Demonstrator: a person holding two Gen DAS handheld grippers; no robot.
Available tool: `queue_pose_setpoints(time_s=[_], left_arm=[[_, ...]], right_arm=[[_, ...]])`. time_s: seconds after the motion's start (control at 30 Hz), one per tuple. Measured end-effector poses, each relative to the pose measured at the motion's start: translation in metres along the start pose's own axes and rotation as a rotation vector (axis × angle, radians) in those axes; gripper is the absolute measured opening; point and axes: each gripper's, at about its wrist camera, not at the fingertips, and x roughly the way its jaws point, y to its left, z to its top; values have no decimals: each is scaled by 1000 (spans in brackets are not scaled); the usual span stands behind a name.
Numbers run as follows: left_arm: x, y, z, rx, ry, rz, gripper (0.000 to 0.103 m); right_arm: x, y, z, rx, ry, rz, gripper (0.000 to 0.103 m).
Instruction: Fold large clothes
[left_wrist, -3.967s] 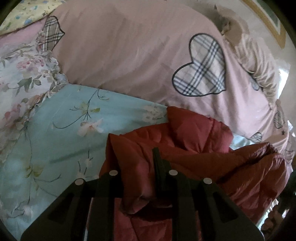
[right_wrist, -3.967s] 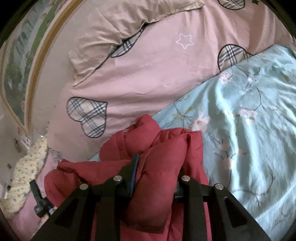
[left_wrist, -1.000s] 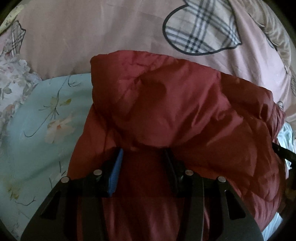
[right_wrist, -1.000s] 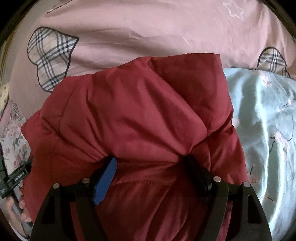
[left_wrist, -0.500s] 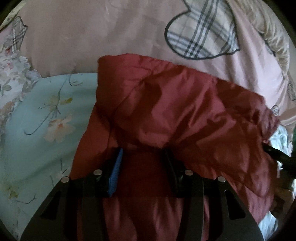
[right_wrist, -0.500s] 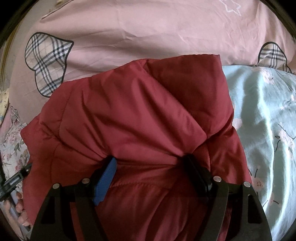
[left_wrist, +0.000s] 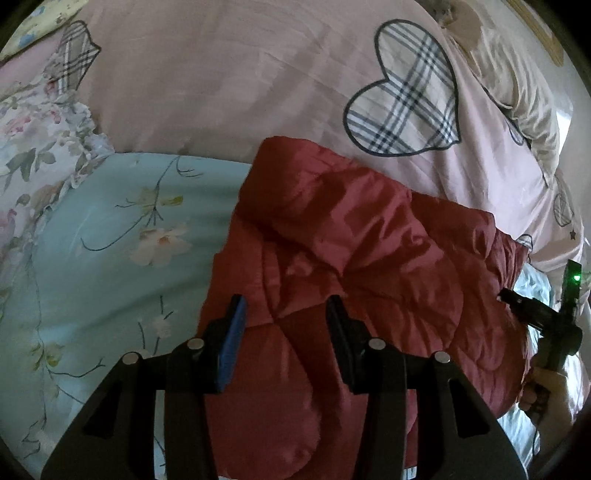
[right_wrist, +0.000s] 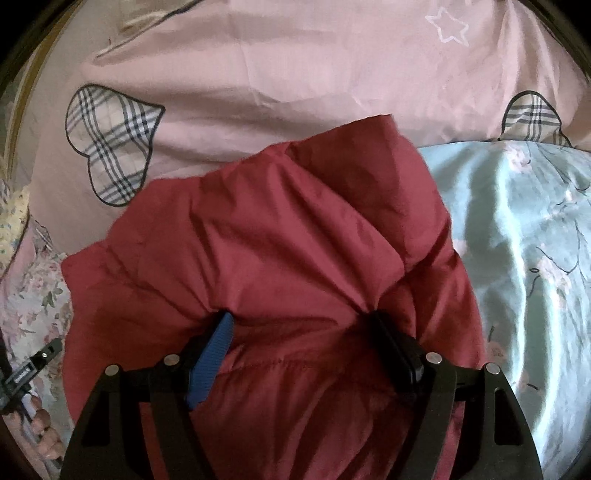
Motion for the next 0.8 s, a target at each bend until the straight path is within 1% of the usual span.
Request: queue_pose_setpoints(time_s=[0.27,0.33,0.4,0.5,0.6,0.67,0.7,0.8], left_arm=[[3,12,-6,-24,16,1,44],[1,14,-7,-31,15,-5,44],[0,18,-8,-38,16,-19,44],[-1,22,-9,-46,18,-34,44],[-3,30,-9,-76,15,-80,50],[-5,40,-8,-124,6,-152,61],[-5,46,-8,-150,5,-176,63],[2,62,-9,-217,25,-217,65]], right_arm=[[-30,-9,-10,-2,-17,3,78],[-37,-16,-14,3,-14,13,78],[-45,-24,-17,4,-18,5,79],[-55,-36,-22,22,-25,-1,81],[-66,-55,-28,49,-30,4,85],[-68,-66,-31,71,-31,7,90],[-67,-69,-31,80,-27,12,91],[-63,-85,-33,118,0,41,91]])
